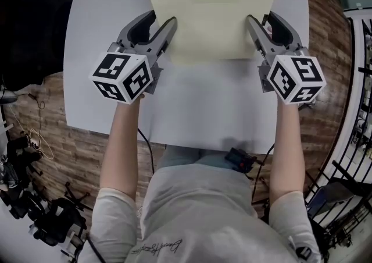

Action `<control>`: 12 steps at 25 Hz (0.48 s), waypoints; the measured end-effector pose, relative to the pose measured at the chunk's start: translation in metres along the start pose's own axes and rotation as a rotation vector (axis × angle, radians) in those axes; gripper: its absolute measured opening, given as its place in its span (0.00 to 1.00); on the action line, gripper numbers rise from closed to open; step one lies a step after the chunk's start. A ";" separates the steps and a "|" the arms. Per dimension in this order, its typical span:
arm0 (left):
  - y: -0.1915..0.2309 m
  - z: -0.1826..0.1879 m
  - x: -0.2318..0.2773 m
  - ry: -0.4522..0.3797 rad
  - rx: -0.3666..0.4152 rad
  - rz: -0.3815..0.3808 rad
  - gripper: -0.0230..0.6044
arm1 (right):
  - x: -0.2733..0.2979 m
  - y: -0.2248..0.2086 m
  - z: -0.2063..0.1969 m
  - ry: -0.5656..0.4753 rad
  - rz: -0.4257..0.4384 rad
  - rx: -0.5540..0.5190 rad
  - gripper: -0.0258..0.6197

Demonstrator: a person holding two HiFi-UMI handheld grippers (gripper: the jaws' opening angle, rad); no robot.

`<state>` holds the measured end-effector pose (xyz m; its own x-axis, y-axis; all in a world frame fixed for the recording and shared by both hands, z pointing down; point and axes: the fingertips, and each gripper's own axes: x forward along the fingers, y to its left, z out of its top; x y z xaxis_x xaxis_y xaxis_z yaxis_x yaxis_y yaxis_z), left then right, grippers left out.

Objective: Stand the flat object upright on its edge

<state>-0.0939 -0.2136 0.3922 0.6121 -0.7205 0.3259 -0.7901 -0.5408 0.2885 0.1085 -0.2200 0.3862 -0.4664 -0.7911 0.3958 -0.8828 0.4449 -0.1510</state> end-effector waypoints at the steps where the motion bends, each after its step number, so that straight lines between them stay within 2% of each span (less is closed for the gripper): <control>1: 0.001 0.000 0.000 -0.003 0.006 0.002 0.37 | 0.001 0.000 0.000 -0.003 -0.002 -0.003 0.39; 12: 0.007 -0.007 0.005 -0.007 0.089 0.043 0.37 | 0.007 0.001 -0.009 -0.031 -0.016 -0.029 0.38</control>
<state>-0.0965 -0.2177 0.4025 0.5780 -0.7464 0.3300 -0.8153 -0.5460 0.1929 0.1052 -0.2217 0.3968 -0.4544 -0.8103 0.3700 -0.8881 0.4442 -0.1181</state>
